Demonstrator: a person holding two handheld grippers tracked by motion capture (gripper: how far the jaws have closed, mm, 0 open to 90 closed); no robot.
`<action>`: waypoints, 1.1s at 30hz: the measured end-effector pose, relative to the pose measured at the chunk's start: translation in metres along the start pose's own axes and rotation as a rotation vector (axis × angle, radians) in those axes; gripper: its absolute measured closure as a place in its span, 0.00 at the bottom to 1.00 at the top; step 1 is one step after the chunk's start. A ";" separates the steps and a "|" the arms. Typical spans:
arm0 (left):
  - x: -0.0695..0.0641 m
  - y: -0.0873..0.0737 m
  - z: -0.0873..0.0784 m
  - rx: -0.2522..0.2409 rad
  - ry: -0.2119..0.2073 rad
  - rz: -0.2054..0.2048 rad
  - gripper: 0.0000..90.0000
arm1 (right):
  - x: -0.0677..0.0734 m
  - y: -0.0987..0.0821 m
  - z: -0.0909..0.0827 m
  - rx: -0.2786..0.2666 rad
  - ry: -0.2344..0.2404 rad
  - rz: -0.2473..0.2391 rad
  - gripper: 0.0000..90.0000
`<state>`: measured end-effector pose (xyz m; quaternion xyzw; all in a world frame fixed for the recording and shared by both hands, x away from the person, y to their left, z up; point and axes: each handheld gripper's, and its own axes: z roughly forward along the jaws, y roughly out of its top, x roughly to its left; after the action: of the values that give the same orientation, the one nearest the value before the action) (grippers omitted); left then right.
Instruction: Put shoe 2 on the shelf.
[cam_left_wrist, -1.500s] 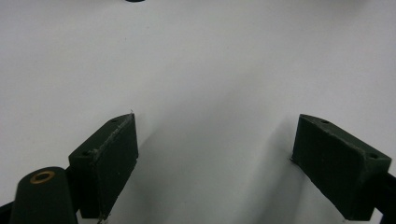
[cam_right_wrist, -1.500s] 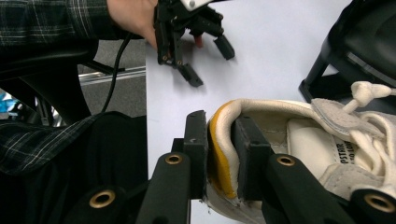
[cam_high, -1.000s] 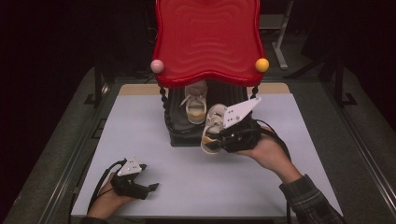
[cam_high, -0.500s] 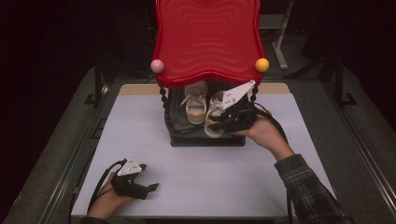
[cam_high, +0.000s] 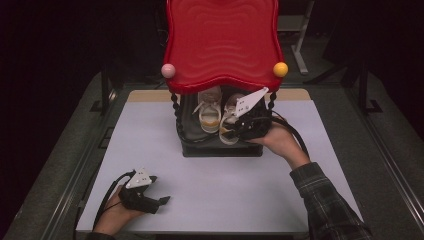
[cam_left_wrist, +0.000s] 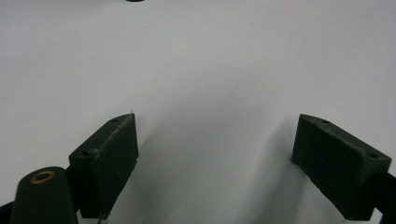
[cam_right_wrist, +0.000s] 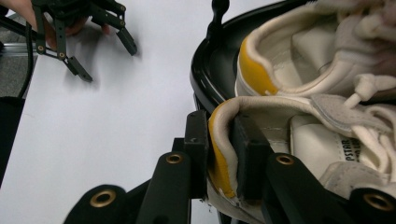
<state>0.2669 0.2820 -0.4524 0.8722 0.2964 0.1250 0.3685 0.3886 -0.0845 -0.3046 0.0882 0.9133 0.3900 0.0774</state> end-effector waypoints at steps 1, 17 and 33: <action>0.000 0.000 0.000 0.001 0.001 0.000 0.15 | 0.000 -0.002 0.002 -0.007 0.002 0.006 0.85; -0.007 0.053 -0.003 -0.097 -0.093 -0.014 0.64 | 0.027 -0.038 -0.032 -0.169 -0.085 0.206 0.74; -0.026 0.171 0.036 -0.170 -0.113 0.177 1.00 | 0.019 -0.073 -0.019 -0.164 -0.174 0.319 0.99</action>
<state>0.3350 0.1515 -0.3551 0.8662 0.1853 0.1322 0.4449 0.3587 -0.1429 -0.3458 0.2585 0.8427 0.4614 0.1001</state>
